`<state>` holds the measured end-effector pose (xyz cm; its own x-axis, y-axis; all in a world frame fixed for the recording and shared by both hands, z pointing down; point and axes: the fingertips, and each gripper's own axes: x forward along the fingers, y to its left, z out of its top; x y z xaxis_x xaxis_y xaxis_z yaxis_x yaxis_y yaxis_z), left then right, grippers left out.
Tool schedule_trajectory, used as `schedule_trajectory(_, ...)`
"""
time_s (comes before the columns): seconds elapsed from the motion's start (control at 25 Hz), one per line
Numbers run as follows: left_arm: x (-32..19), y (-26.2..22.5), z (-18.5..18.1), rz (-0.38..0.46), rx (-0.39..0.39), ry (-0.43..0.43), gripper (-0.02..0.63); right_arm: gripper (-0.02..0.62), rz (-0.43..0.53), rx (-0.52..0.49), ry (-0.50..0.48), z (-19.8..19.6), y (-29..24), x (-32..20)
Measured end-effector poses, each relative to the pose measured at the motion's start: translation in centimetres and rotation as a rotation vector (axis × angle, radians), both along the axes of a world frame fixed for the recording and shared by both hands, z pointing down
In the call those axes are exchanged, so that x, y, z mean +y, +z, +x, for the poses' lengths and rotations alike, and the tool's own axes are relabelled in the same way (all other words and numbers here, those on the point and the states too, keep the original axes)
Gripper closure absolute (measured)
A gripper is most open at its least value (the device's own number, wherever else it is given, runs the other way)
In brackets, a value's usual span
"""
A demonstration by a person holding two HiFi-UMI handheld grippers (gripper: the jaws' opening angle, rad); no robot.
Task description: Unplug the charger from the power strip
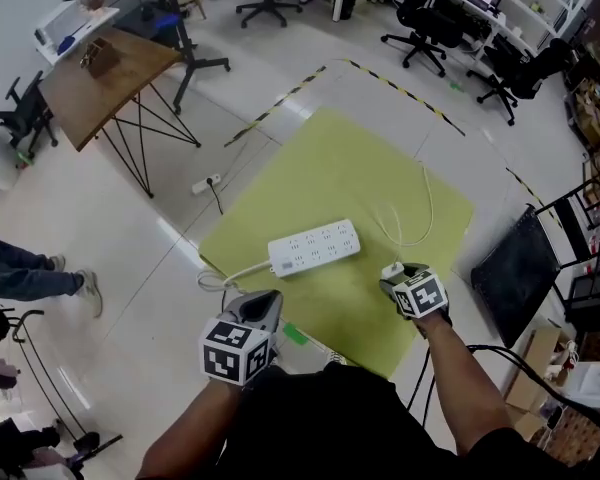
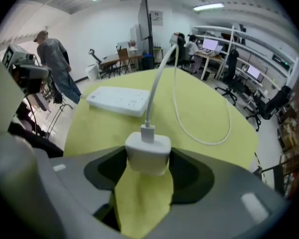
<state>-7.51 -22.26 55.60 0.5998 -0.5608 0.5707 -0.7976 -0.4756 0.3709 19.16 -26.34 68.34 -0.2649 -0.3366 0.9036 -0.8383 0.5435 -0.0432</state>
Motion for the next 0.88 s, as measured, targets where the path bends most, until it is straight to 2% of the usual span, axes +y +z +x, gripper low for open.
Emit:
schedule_trajectory(0.08, 0.2, 0.0, 0.9, 0.000, -0.001, 0.004, 0.598, 0.330, -0.037, 0.039, -0.050, 0.7, 0.9, 1.3)
schedule_trajectory(0.32, 1.0, -0.5, 3.1, 0.002, -0.002, 0.010, 0.598, 0.330, -0.037, 0.094, -0.162, 0.3, 1.2, 1.9)
schedule_trajectory(0.52, 1.9, -1.0, 3.7, 0.009, -0.015, -0.008, 0.599, 0.325, -0.003, 0.069, -0.147, -0.6, 2.2, 0.5)
schedule_trajectory(0.6, 2.6, -1.1, 3.8, 0.007, -0.022, -0.024, 0.599, 0.322, 0.007, 0.058, -0.132, -0.4, 2.4, 0.3)
schedule_trajectory(0.68, 3.3, -1.0, 3.7, 0.002, -0.033, -0.041, 0.598, 0.289, 0.010, 0.054, -0.133, 0.0, 2.6, 0.5)
schedule_trajectory(0.88, 4.2, -0.5, 3.3, -0.015, -0.050, -0.080, 0.599, 0.287, 0.052, 0.020, -0.123, 1.1, 1.9, 0.5)
